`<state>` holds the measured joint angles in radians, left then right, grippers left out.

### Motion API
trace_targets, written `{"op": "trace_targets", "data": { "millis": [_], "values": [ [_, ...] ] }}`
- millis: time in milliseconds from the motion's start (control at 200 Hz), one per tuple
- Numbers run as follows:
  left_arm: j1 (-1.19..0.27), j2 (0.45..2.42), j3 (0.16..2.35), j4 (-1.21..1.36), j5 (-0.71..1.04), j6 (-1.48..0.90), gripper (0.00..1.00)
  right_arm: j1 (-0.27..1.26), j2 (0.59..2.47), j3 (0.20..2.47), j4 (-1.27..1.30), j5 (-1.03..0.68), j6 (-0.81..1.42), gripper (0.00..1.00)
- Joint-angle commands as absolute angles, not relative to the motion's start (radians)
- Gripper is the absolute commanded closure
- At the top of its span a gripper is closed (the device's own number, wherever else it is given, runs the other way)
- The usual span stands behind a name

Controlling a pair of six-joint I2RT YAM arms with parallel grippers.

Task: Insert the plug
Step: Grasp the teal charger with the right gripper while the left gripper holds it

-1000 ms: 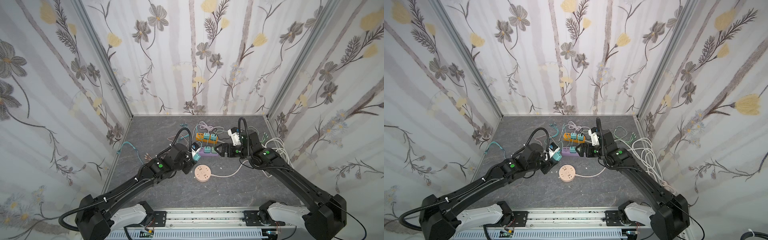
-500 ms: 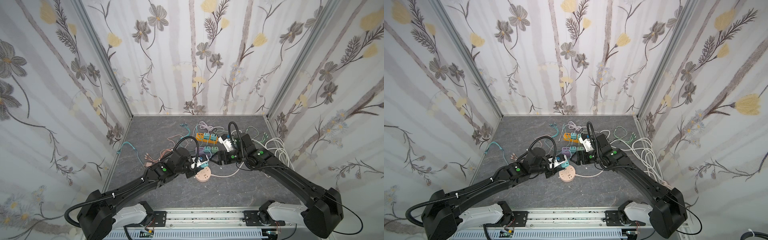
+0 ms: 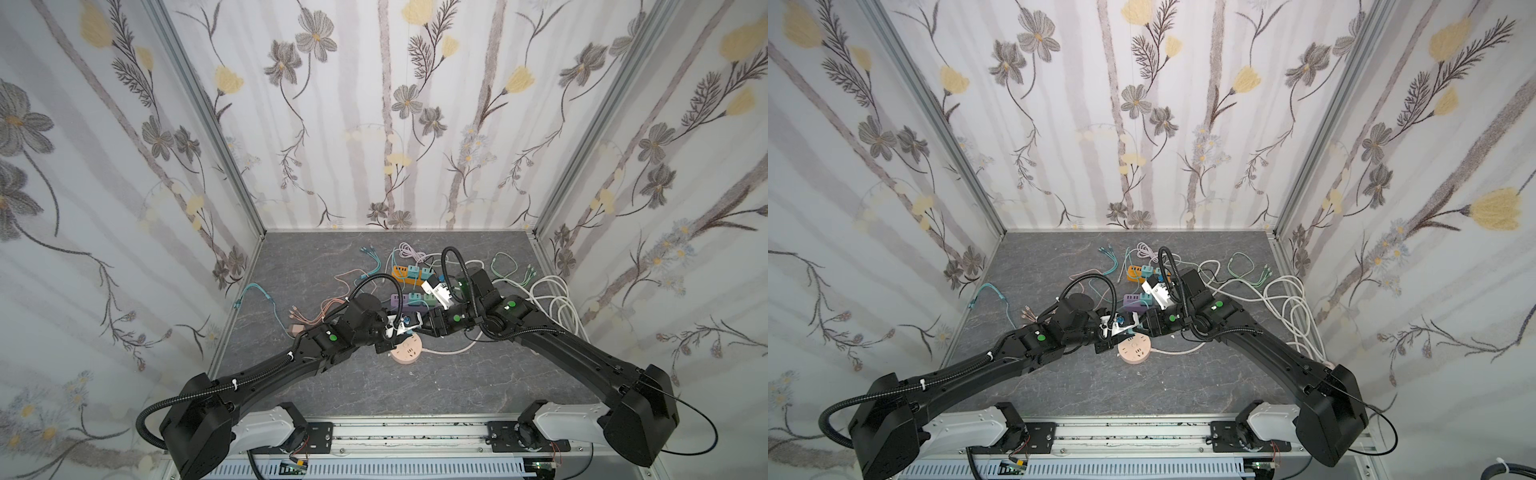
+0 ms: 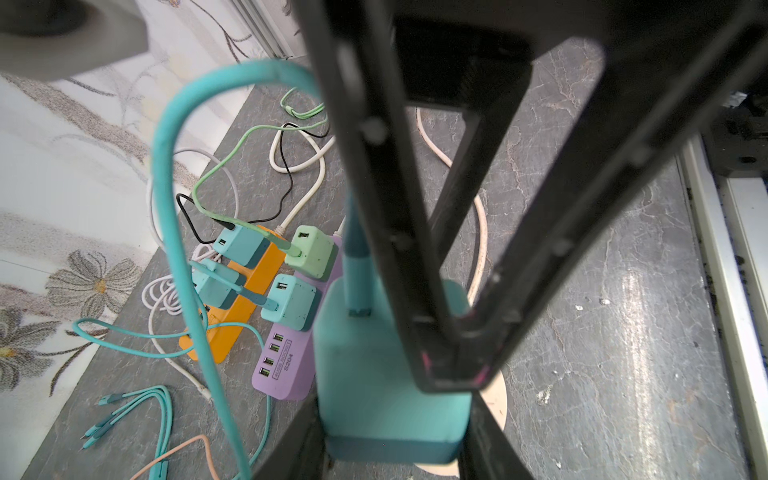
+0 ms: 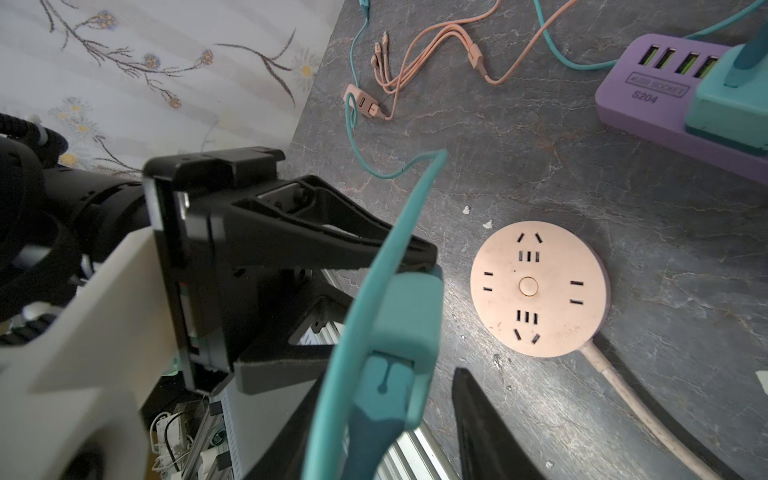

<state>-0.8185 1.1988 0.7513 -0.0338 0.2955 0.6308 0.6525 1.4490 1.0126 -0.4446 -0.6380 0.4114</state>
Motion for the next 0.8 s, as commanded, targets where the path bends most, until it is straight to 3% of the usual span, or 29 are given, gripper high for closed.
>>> {"op": "trace_targets", "data": {
  "millis": [0, 355, 555, 620, 689, 754, 794],
  "values": [
    [-0.818, 1.192, 0.765, -0.005, 0.294, 0.640, 1.00, 0.656, 1.466, 1.023, -0.399, -0.607, 0.463, 0.57],
    [-0.819, 1.189, 0.791, -0.049, 0.242, 0.627, 1.00, 0.700, 1.523, 1.065, -0.396, -0.562, 0.555, 0.61],
    [-0.818, 1.184, 0.799, -0.061, 0.249, 0.615, 1.00, 0.707, 1.547, 1.091, -0.423, -0.560, 0.519, 0.79],
    [-0.819, 1.179, 0.796, -0.053, 0.250, 0.602, 1.00, 0.707, 1.548, 1.099, -0.442, -0.558, 0.493, 0.89],
    [-0.818, 1.166, 0.776, -0.019, 0.223, 0.570, 0.77, 0.707, 1.546, 1.109, -0.471, -0.549, 0.453, 1.00],
    [-0.815, 1.142, 0.737, 0.056, 0.144, 0.496, 0.36, 0.706, 1.545, 1.122, -0.508, -0.536, 0.412, 1.00],
    [-0.808, 1.123, 0.721, 0.071, 0.119, 0.469, 0.22, 0.703, 1.543, 1.132, -0.534, -0.521, 0.394, 1.00]
  ]
}}
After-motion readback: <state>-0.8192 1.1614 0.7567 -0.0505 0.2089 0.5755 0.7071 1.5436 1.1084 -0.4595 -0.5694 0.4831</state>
